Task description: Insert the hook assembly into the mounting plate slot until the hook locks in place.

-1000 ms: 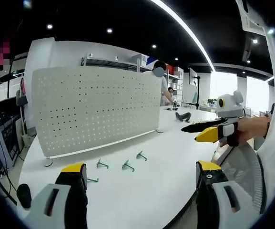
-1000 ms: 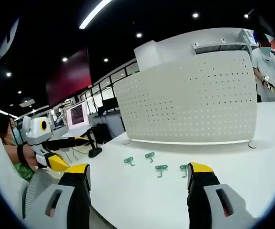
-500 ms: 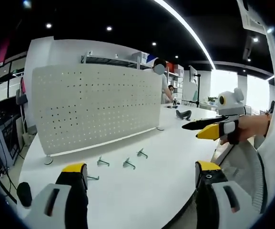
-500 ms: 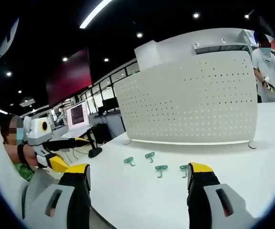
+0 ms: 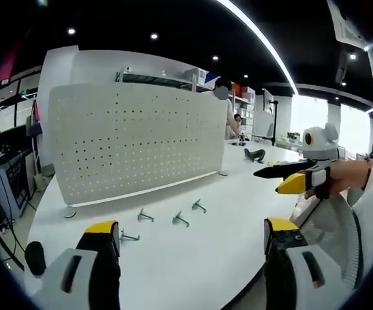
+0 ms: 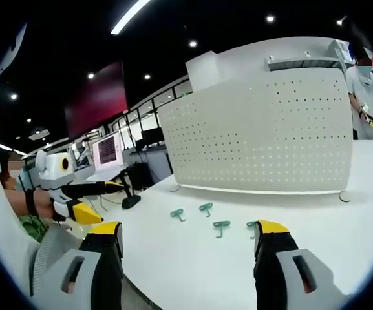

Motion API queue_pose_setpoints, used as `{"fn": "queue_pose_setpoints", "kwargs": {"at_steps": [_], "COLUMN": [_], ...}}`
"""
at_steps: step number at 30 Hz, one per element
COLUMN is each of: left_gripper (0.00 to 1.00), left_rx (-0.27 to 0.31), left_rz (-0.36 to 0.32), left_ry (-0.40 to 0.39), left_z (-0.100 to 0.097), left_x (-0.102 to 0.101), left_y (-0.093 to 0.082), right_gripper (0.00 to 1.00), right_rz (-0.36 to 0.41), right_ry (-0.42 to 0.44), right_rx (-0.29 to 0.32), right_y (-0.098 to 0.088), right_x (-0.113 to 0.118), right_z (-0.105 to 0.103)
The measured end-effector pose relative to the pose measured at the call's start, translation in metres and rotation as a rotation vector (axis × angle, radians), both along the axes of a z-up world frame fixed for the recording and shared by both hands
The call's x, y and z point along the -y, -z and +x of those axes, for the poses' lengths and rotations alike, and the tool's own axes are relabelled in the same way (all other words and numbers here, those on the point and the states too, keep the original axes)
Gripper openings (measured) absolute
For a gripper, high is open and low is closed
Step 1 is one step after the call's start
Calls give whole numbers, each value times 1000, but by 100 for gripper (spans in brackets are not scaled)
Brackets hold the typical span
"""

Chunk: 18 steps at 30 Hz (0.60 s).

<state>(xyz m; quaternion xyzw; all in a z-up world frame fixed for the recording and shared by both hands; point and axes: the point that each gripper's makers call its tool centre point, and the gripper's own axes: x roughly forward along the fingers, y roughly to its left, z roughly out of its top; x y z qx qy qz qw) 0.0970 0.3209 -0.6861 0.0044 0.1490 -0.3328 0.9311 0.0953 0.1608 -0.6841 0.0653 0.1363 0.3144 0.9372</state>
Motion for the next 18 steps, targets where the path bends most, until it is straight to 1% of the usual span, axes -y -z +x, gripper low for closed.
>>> {"fn": "queue_pose_setpoints", "kwargs": {"at_steps": [3,6,11,14,16,18], "left_gripper": [93,93,91,91,91,91], "left_rx": [5,4,-8,-4,-12,-7], "left_rz": [3,-9,3,11,19,19], "left_ry": [0,0,7,4,3,1], "left_z": [0,0,2,5,8,10], "left_x": [0,2,3,3,2,2], "left_y": [3,3,9,10,12,11], "right_gripper": [85,85,85,85,85,85], "right_rz": [-9,-13,-13,-35,-32,-34], "right_ry": [-4,-1,3,3,-1,-6], "right_rx": [-6,-8,-7,-6,-9,-14], "right_y": [3,4,4,6,7,8], "right_x": [-1,-2,-3,-4,-6,-8], "right_z": [-1,-2,-2,-3,-3,-4]}}
